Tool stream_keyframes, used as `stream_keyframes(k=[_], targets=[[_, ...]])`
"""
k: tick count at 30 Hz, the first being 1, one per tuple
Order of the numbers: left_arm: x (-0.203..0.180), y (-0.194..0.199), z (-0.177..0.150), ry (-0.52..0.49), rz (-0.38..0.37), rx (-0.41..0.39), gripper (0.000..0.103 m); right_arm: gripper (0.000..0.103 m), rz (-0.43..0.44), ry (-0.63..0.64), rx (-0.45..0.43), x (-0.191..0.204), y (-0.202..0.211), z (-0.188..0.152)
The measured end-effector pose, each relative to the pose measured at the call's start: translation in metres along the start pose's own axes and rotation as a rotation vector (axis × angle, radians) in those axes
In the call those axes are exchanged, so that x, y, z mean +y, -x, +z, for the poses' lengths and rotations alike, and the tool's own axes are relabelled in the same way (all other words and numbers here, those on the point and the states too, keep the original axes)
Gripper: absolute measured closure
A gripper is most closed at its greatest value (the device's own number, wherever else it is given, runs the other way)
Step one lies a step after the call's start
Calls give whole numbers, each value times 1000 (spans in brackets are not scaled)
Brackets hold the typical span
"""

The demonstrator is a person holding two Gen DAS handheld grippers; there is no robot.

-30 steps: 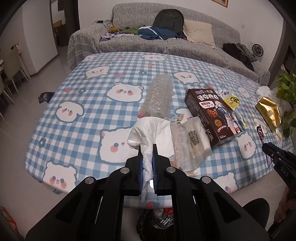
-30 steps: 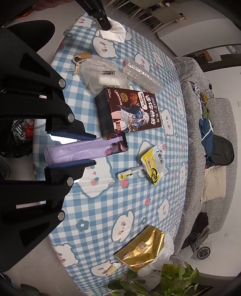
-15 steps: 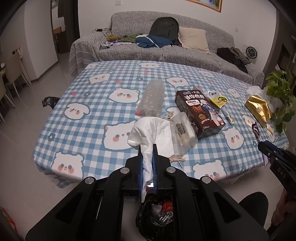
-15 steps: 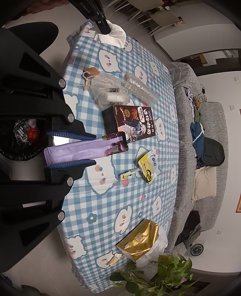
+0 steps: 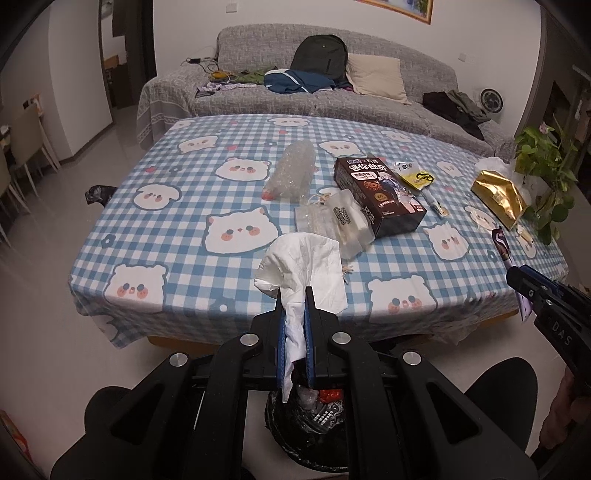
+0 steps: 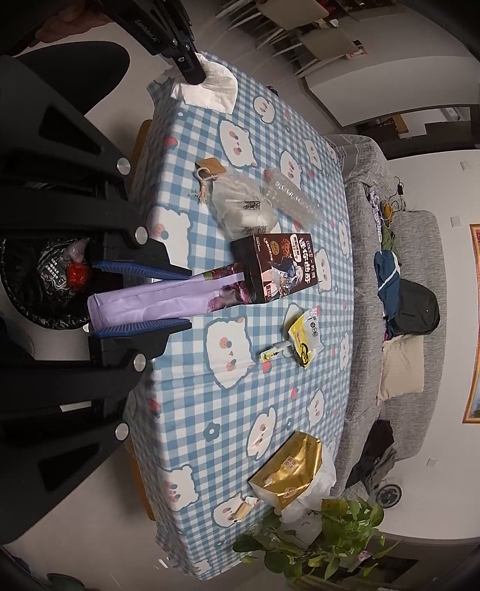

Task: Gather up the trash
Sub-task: 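Lift the tissue and purple wrapper and carry both over the black bin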

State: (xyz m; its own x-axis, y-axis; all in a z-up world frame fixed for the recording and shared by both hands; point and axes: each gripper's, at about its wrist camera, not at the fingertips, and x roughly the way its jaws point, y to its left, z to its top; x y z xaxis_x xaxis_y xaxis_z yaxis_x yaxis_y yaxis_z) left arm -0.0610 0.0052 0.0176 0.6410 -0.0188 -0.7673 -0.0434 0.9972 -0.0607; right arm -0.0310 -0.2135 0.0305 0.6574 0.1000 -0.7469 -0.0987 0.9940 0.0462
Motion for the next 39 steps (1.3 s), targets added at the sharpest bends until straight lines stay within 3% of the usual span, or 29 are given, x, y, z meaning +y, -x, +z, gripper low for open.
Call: stream_keyframes(k=[10, 24, 39], targets=[[-8, 10, -23, 3, -20, 4, 96, 82, 6, 7, 1, 11, 10, -22], [-4, -7, -58, 10, -30, 53, 96, 82, 12, 19, 25, 26, 3, -50], [17, -64, -107, 31, 5, 147, 96, 82, 39, 42, 131, 45, -50, -92]])
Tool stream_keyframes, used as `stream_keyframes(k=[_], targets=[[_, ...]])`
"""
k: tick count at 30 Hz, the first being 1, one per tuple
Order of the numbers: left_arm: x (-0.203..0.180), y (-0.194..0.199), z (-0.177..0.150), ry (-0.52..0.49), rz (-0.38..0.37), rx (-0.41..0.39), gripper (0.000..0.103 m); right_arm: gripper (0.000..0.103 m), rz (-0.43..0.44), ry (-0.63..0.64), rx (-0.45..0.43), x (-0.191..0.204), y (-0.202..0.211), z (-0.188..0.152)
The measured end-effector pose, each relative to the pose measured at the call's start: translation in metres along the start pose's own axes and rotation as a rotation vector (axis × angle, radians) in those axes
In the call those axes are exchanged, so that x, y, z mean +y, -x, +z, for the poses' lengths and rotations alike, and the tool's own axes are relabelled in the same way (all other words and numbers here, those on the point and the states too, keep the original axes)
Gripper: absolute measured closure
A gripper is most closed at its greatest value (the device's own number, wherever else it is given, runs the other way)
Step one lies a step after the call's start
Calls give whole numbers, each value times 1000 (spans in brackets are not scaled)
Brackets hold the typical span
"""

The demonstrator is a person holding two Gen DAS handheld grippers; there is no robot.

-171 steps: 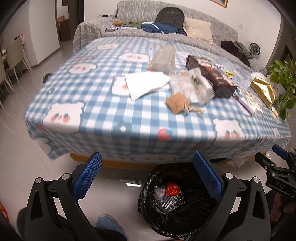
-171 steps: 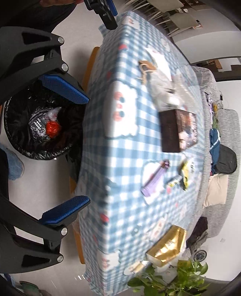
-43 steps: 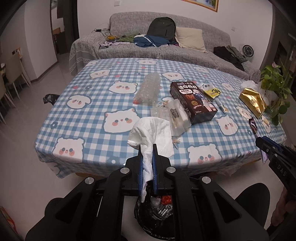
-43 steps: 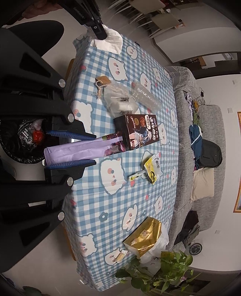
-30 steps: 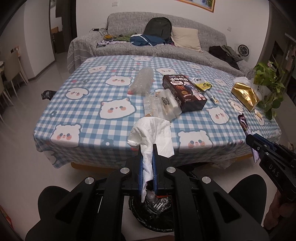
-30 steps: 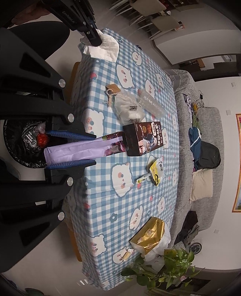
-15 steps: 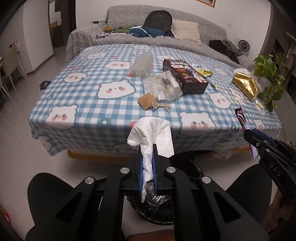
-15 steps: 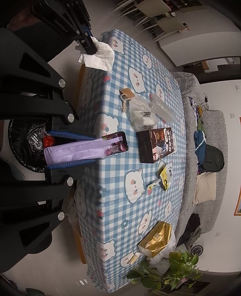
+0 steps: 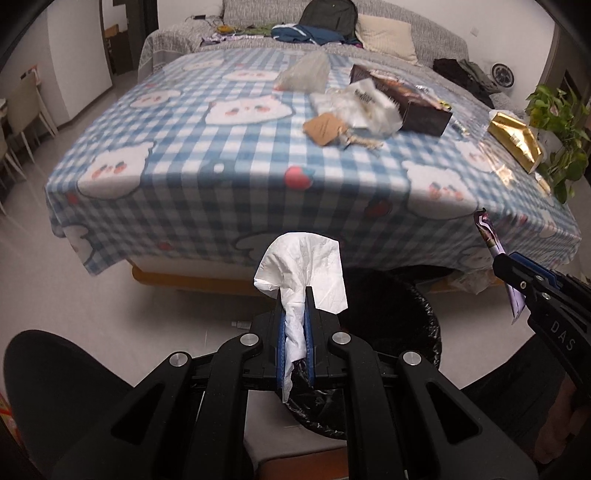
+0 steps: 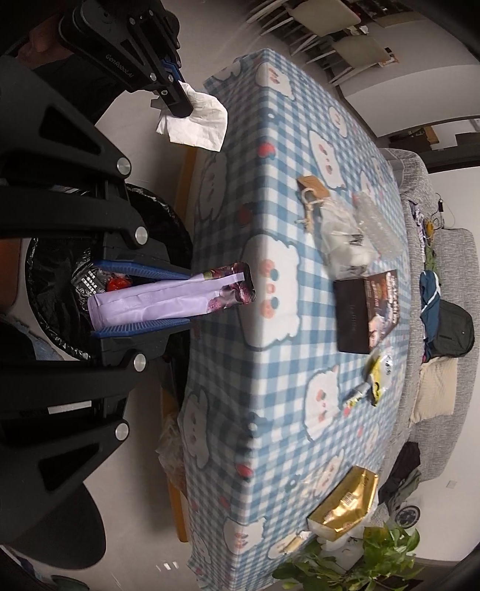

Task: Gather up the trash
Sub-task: 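Lift the tissue and purple wrapper and carry both over the black bin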

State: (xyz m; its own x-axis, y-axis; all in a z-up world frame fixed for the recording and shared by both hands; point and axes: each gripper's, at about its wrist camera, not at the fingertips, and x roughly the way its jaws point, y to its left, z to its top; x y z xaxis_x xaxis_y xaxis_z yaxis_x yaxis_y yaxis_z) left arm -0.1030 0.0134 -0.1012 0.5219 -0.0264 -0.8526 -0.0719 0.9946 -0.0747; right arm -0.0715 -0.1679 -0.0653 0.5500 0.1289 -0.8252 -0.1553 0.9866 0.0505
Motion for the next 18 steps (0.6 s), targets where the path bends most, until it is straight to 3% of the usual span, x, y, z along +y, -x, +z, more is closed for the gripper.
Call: stream_keyframes(k=[18], targets=[[17, -71, -25, 59, -5, 95, 96, 82, 3, 32, 186, 8, -88, -42]])
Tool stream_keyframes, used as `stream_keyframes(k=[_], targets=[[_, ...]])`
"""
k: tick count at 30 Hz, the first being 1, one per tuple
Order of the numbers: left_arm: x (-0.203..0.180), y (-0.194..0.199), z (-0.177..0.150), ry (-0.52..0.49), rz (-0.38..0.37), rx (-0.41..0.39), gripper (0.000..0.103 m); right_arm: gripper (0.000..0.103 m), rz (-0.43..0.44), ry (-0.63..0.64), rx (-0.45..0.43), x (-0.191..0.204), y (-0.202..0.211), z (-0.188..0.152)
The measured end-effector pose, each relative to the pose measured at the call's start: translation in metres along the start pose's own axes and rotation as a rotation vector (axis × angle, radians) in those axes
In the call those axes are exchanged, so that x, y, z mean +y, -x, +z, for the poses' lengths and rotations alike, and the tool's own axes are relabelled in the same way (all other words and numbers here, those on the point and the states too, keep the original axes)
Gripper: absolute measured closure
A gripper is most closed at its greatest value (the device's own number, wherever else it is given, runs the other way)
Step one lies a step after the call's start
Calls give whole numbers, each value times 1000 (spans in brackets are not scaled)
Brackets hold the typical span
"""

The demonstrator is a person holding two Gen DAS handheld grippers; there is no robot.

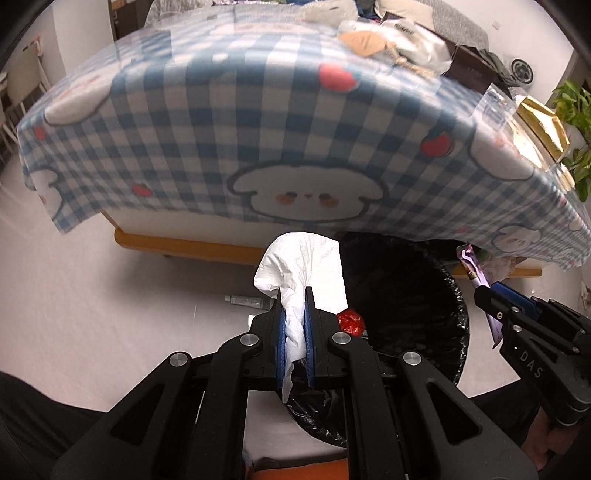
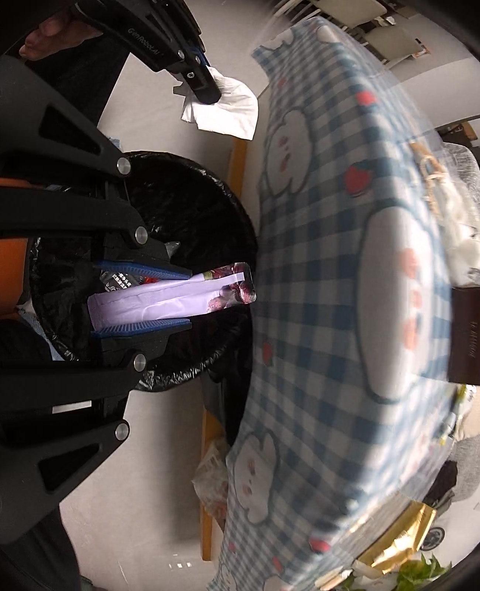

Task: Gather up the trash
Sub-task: 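Lift the tissue and purple wrapper and carry both over the black bin, then open the right gripper to drop the wrapper while the left drops the tissue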

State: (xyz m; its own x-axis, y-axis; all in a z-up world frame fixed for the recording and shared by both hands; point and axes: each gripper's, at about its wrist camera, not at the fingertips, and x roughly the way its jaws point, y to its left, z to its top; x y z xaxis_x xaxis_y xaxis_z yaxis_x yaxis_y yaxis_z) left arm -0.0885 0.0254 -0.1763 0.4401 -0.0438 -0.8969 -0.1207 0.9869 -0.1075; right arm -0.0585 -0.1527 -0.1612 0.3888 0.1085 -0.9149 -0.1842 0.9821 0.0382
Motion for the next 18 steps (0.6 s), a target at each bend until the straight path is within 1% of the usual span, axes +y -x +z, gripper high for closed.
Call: stream_keyframes(k=[4, 9, 14, 15, 17, 18], targets=[[-1, -9, -3, -11, 13, 7, 96, 82, 9, 13, 18, 4, -12, -1], [-4, -16, -7, -11, 13, 24, 96, 82, 21, 23, 24, 7, -18, -2], [-12, -17, -7, -23, 9, 23, 96, 79, 24, 19, 16, 6, -18, -2], [-13, -17, -8, -25, 9, 23, 96, 77, 20, 16, 13, 5, -17, -2], [-16, -17, -9, -27, 10, 29, 96, 69, 26, 9, 5, 4, -14, -2], [-18, -17, -9, -28, 9, 32, 96, 63, 22, 7, 0, 2, -14, -2]])
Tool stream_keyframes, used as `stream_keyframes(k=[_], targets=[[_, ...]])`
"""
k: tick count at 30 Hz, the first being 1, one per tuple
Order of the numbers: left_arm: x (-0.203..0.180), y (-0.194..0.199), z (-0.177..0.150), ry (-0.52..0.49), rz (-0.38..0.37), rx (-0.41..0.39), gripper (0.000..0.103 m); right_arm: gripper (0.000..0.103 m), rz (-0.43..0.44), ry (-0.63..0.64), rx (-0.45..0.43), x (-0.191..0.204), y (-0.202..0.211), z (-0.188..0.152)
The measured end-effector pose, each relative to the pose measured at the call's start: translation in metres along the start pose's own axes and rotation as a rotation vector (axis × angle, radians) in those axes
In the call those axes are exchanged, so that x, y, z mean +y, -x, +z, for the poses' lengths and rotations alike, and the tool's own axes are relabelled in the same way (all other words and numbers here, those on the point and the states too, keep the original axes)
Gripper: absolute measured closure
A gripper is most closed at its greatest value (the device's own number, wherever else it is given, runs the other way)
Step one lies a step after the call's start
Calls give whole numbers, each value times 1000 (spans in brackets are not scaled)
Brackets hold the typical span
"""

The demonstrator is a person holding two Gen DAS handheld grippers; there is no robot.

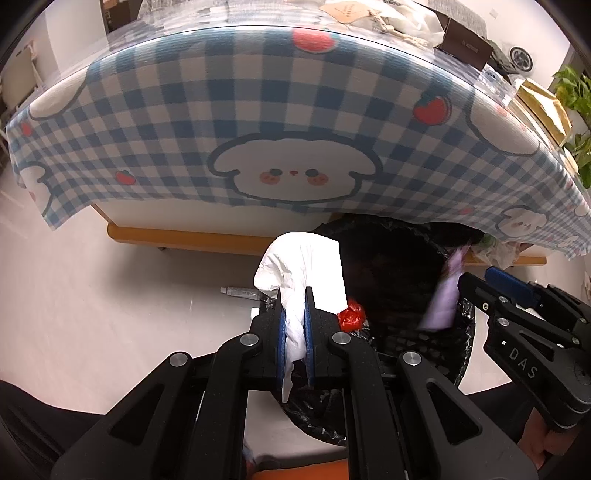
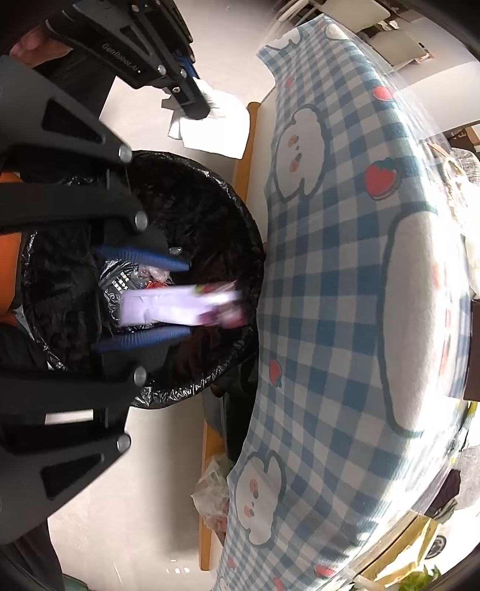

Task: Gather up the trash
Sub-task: 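Open the right gripper to drop the wrapper while the left drops the tissue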

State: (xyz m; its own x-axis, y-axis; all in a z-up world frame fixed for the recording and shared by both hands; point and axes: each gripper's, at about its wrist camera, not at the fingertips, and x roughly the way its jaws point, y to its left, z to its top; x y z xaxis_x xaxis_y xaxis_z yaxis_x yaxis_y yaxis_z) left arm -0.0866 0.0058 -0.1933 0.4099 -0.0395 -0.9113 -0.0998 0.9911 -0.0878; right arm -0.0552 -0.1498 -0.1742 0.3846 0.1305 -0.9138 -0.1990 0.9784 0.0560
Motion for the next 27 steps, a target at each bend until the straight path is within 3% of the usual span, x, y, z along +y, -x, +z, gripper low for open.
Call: stream_keyframes(k=[7, 12, 27], targets=[[-18, -3, 4, -15, -10, 18, 96, 24, -49, -17, -54, -19, 14, -2], [-39, -7, 4, -38, -38, 32, 96, 9, -73, -57, -99, -43, 27, -2], [-98, -25, 0, -118, -90, 74, 95, 8, -136, -133, -86, -109, 31, -11]])
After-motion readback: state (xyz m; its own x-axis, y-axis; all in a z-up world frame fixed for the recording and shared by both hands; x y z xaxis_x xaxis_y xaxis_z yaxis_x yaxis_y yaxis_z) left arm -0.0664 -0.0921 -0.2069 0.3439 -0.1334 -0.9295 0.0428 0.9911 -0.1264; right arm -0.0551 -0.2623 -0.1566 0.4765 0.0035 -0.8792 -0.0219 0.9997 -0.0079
